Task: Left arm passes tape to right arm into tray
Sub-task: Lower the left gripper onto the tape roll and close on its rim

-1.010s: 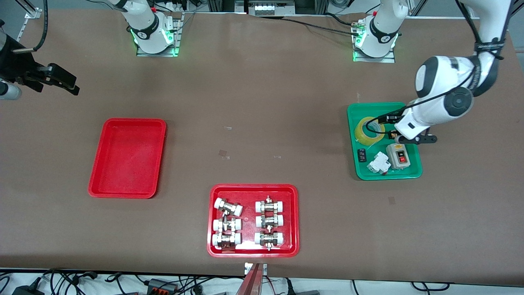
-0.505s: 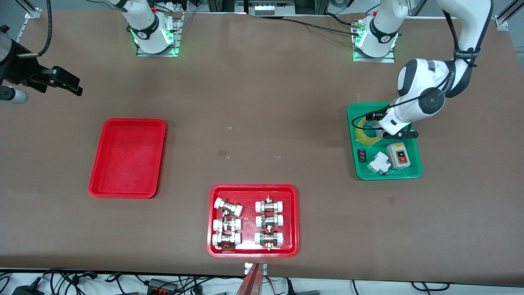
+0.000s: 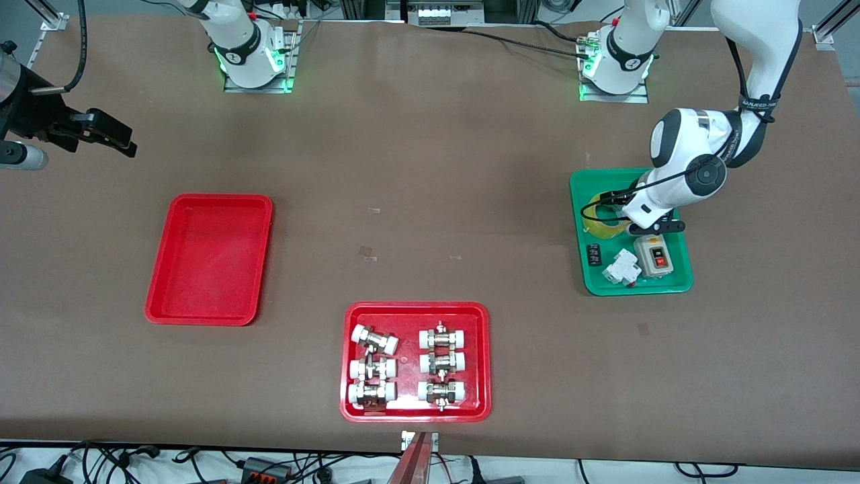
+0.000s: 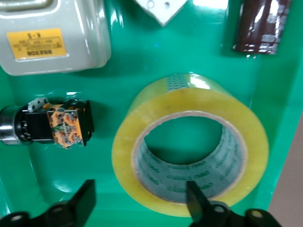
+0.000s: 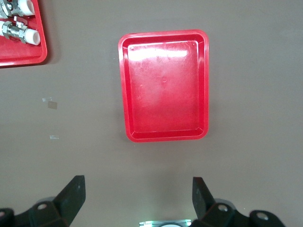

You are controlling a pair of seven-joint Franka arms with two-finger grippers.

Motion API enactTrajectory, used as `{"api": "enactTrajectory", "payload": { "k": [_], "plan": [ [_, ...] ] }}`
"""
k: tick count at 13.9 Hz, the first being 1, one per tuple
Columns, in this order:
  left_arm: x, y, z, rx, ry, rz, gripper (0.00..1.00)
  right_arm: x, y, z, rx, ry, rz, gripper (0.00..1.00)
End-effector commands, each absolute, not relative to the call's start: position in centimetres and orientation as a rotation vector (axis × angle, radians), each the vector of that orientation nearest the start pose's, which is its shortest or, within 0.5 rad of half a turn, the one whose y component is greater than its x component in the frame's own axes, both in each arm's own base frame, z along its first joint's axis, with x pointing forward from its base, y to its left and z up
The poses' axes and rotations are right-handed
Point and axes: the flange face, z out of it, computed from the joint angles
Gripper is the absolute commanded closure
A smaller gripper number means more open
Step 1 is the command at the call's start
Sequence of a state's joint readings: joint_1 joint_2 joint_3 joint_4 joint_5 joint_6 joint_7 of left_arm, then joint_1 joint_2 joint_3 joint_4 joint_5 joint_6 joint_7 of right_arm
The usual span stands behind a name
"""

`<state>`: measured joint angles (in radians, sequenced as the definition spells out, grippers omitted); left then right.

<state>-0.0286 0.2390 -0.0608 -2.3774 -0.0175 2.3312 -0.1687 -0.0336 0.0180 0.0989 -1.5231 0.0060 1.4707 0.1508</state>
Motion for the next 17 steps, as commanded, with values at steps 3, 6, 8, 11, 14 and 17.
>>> {"api": "enactTrajectory", "payload": {
  "k": [3,6,8,11,14,17],
  "plan": [
    [47.0,-3.0,19.4,-3.087,-0.181,0.451,0.81,54.6,4.1,63.3,-3.13,0.147,0.12,0.0],
    [47.0,-2.2,19.1,-3.089,-0.195,0.461,0.81,54.6,4.1,63.3,-3.129,0.147,0.12,0.0],
    [47.0,-1.7,18.8,-3.089,-0.205,0.469,0.79,54.6,4.1,63.3,-3.129,0.147,0.117,0.0],
    [46.9,-1.4,18.1,-3.09,-0.215,0.469,0.69,54.6,4.3,63.3,-3.13,0.142,0.117,0.0],
    [46.8,-1.0,17.5,-3.09,-0.231,0.482,0.67,54.6,4.4,63.3,-3.13,0.14,0.117,0.0],
    [46.9,-1.0,17.7,-3.09,-0.227,0.479,0.91,54.6,4.4,63.3,-3.13,0.138,0.117,0.0]
  ]
}}
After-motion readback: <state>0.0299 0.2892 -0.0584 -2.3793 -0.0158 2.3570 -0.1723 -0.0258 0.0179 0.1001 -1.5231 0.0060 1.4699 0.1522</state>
